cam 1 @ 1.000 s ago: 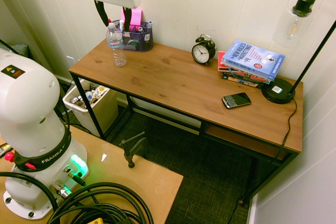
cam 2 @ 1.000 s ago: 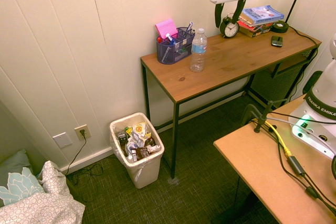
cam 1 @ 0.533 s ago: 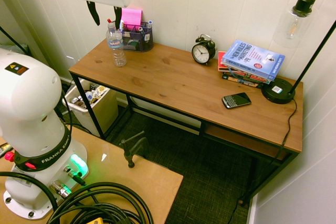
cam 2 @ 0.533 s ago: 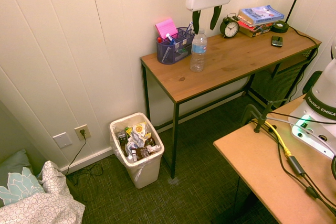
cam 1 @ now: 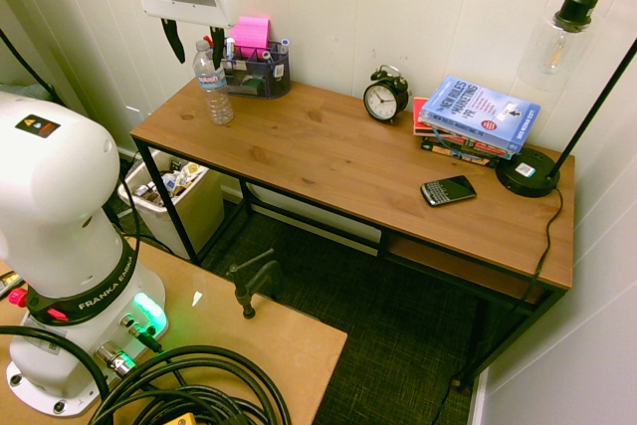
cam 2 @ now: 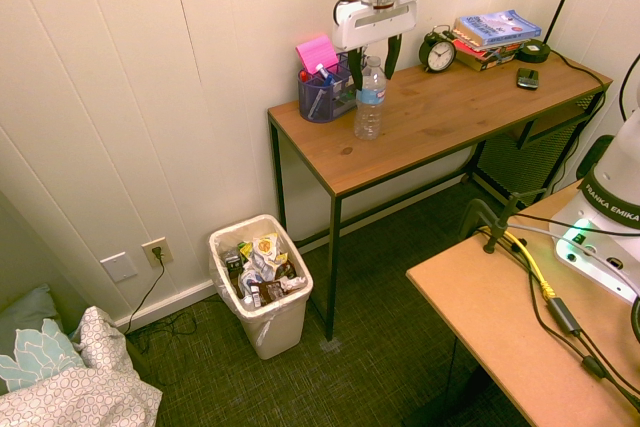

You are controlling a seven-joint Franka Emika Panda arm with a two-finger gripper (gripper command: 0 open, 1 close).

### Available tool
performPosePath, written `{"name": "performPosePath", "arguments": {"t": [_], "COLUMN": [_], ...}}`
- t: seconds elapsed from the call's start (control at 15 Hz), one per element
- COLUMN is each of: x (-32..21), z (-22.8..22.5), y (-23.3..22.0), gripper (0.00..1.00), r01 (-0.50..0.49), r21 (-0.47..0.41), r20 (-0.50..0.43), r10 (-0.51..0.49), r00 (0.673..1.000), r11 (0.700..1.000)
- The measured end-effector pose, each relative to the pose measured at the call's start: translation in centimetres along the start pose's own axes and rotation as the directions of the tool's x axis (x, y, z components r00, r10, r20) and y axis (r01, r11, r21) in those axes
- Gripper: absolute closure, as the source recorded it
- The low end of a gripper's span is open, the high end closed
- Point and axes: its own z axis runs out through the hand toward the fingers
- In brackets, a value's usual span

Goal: Throw the bottle in the trash bin

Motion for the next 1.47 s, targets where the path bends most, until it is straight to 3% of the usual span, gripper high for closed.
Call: {"name": "performPosePath", "arguments": {"t": [0.2,0.27,1.47], "x": [0.4,0.3,1.2], "z": [0.9,0.9,2.2], "y": [-0.3,-0.5,-1.3], "gripper": [0.00,1.00,1.00], "r01": [-0.003,-0.001,-0.005], "r21": [-0.023,-0.026,-0.041], "r20": [-0.009,-0.015,-0.018], "r10": [0.003,0.001,0.004], "r00": [1.000,1.000,1.000], "r11": [1.000,1.000,0.999]}}
